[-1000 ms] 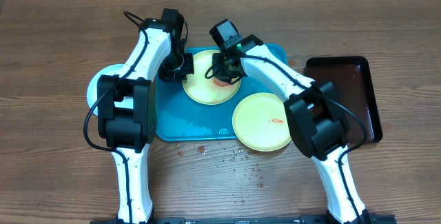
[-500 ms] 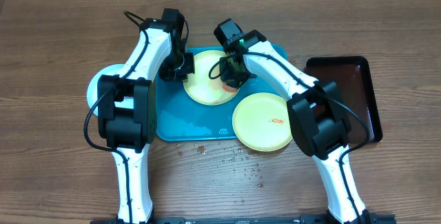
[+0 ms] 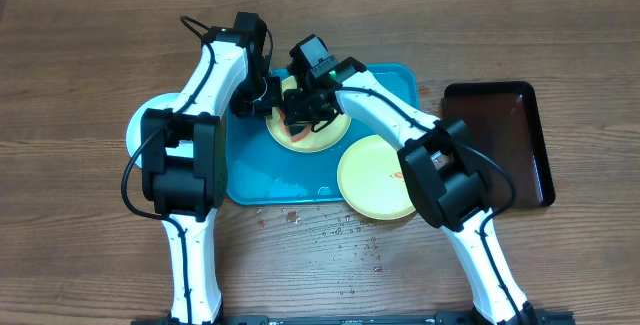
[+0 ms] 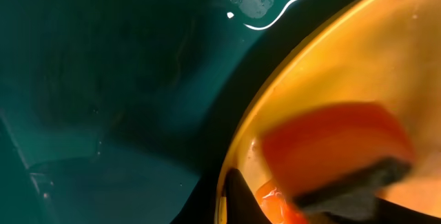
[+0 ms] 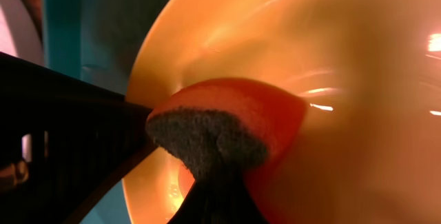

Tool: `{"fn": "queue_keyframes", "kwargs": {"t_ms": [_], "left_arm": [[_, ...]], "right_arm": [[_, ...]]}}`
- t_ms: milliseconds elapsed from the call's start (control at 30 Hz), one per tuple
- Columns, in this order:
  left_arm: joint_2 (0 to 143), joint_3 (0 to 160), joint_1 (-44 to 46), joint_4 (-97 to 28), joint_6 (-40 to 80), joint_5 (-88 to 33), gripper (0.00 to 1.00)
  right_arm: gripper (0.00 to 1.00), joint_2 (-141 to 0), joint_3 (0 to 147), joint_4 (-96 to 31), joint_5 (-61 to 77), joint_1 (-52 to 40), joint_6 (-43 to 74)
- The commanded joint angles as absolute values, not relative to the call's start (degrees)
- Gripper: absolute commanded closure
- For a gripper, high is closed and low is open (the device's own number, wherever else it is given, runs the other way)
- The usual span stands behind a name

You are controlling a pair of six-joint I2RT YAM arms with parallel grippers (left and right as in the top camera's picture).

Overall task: Clean dirty plates on tray and stack at the side
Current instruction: 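Scrub the yellow plate with the sponge in the right gripper, then lift the yellow plate with left gripper and stack it on white plate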

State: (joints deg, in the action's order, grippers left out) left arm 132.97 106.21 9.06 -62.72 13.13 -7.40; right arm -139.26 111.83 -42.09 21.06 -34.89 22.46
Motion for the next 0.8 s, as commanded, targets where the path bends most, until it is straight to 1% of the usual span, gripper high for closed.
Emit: {"fn": "queue_keyframes", "kwargs": {"t_ms": [0, 233, 433, 600, 667, 767], "left_arm": [[137.0, 103.9, 9.7, -61.2, 12.4, -7.6, 0.96], [137.0, 103.9, 9.7, -61.2, 12.3, -7.6, 0.96], [137.0, 103.9, 9.7, -61.0, 12.4, -7.6, 0.96], [137.0, 103.9, 9.7, -60.8, 12.4, -7.5, 0.96], [137.0, 103.9, 9.7, -60.7, 12.4, -7.5, 0.95], [137.0, 103.9, 9.7, -60.5, 12.4, -7.5, 0.96]], "right_arm": [[0.96, -142.2, 111.0, -39.1, 21.6, -34.9, 22.7], [0.96, -142.2, 111.0, -37.7, 9.5, -31.1, 24.2], [0.96, -142.1, 111.3, -39.3, 7.5, -27.2, 24.2], [0.96, -142.1, 114.5, -47.7, 6.5, -24.3, 24.2], [0.96, -142.1, 117.4, -54.0, 4.1, -23.5, 24.2], [0.96, -142.0, 120.5, -59.7, 3.0, -23.5, 23.7]]}}
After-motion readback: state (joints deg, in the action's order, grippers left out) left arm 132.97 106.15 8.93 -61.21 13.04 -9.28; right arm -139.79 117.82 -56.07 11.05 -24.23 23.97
